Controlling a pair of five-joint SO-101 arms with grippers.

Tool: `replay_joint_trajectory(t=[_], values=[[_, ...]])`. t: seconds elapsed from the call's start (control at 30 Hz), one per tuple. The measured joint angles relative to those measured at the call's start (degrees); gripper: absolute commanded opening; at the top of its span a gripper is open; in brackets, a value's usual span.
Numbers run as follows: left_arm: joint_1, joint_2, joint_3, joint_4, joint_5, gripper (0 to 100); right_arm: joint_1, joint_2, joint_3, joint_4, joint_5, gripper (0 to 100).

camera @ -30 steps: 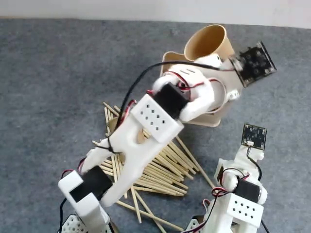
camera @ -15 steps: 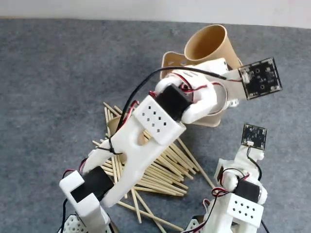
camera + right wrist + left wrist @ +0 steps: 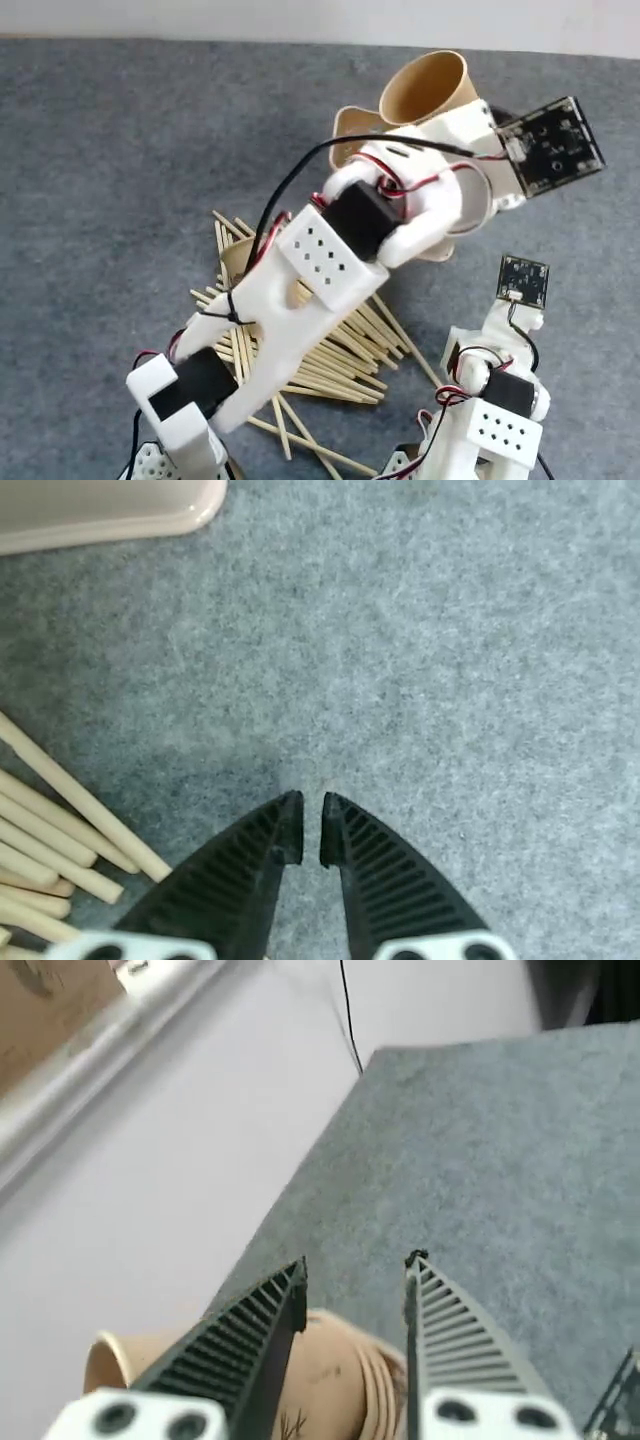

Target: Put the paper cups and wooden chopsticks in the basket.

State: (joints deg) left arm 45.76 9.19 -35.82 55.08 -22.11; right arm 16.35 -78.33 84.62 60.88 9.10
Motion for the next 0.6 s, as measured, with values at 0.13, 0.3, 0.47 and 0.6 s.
replay_joint_trajectory(t=[0.13,0.3,0.47,0.6], values=[[1.8,0.0,0.0,-4.8,0.0,16,0.0,0.0,0.0,0.0,0.0,4.6],[2.6,1.8,-0.1,-6.7,0.0,10,0.0,0.0,0.0,0.0,0.0,4.6],[0.4,1.6,-0.6,-6.7,0.0,7,0.0,0.0,0.0,0.0,0.0,4.6],[-3.8,-0.4,-1.7,-4.7,4.7,10,0.0,0.0,0.0,0.0,0.0,4.6]])
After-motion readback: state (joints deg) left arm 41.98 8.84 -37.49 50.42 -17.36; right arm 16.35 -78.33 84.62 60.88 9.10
